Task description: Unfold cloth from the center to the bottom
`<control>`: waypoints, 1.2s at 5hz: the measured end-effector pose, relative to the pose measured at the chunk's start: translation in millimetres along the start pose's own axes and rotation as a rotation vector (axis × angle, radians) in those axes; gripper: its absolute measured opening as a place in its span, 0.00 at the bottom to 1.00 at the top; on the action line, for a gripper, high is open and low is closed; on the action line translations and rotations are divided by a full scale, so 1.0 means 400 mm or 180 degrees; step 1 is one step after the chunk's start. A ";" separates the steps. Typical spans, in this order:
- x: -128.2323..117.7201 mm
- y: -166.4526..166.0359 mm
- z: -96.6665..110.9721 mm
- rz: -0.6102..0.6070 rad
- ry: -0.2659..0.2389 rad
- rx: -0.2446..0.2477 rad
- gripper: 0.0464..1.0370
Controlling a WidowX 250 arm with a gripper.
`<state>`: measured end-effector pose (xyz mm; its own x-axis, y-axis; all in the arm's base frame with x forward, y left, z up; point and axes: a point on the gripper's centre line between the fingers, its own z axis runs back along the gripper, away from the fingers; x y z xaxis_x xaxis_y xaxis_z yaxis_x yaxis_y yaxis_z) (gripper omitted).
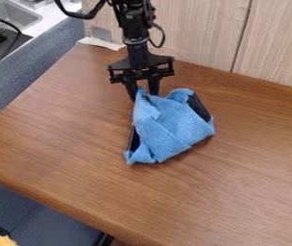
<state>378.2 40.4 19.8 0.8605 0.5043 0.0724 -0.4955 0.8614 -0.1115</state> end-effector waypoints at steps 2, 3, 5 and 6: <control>0.008 -0.005 0.011 -0.0011 -0.0023 0.0057 0.03; 0.014 -0.005 0.028 -0.0007 -0.0048 0.0082 0.02; -0.024 -0.089 0.152 -0.0242 -0.0291 -0.0294 0.02; -0.101 -0.115 0.201 -0.0450 -0.0336 -0.0407 0.02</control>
<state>356.6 -14.8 101.8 0.8998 0.3884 0.1988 -0.3460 0.9128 -0.2171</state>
